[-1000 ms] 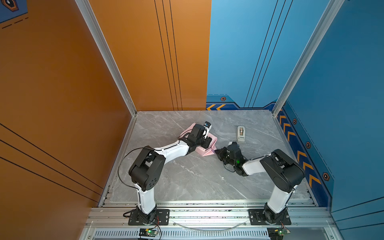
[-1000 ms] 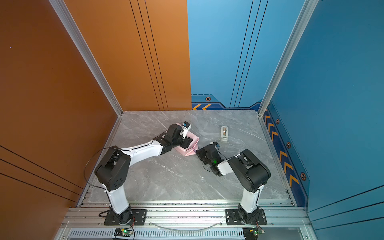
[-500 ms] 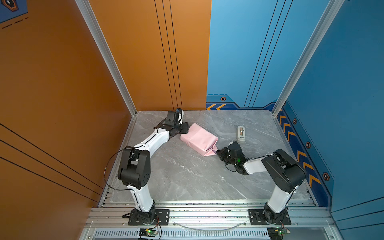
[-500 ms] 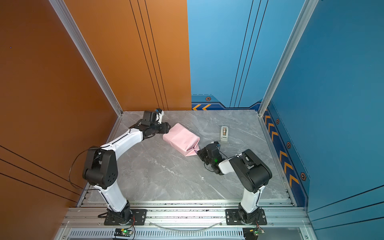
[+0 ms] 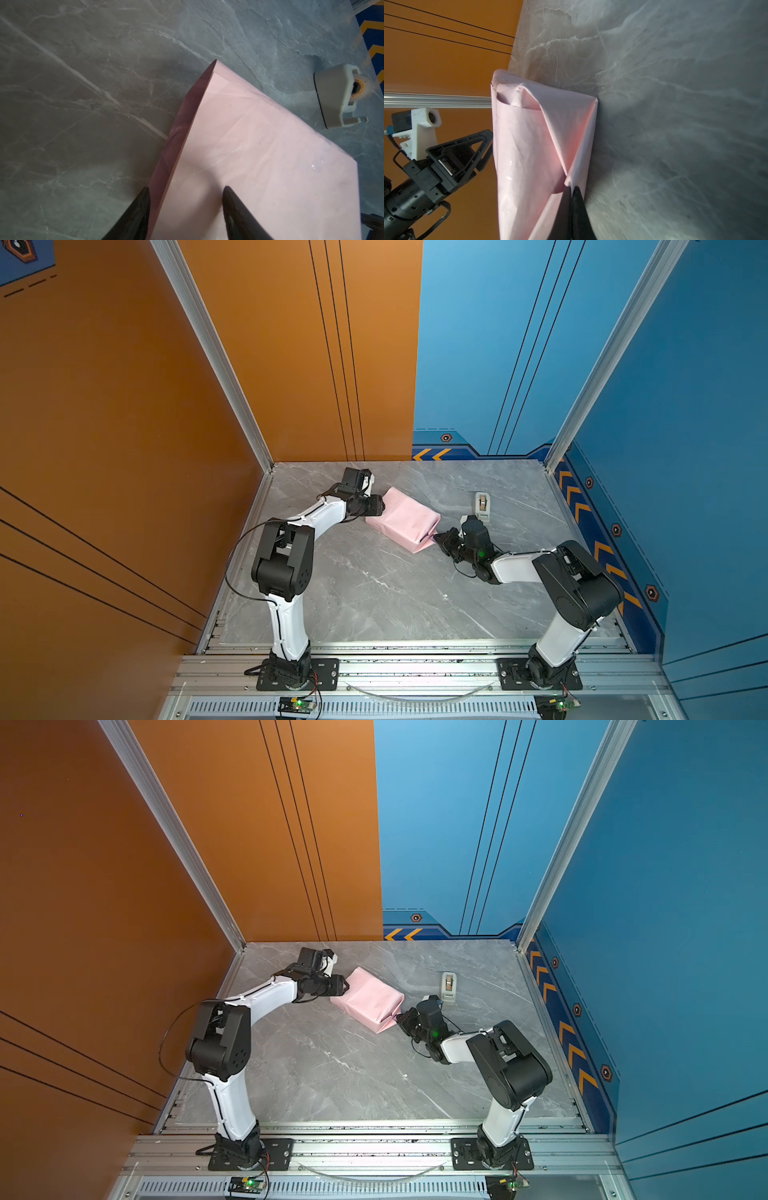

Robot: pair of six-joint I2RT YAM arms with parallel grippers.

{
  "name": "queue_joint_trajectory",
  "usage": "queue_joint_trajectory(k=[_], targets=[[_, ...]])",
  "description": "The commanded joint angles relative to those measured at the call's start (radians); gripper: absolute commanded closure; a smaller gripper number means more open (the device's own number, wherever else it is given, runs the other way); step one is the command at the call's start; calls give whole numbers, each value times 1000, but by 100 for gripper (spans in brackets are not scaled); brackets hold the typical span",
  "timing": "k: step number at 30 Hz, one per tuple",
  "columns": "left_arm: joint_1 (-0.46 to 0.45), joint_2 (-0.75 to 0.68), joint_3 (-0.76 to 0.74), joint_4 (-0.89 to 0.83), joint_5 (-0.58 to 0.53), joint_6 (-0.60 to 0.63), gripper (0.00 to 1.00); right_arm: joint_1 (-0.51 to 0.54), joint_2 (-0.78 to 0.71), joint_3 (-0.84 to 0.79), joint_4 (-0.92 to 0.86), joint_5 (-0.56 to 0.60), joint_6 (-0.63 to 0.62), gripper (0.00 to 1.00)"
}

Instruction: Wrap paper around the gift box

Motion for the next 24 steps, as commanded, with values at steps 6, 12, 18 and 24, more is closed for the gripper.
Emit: queue_joint_trajectory(k=[6,12,18,24], targets=[[-35,-12,0,-24,-46,37,44,-23,-10,67,-28,-78,-80,100],[-63,-91,2,-24,-165,122,35,-25,-6,69,-49,-80,-70,100],[-132,-191,-9,-16,-317,290,26,-25,3,64,-50,-82,-60,100],[-243,-284,-146,116,-115,648,24,-25,17,57,-26,-90,-46,100]])
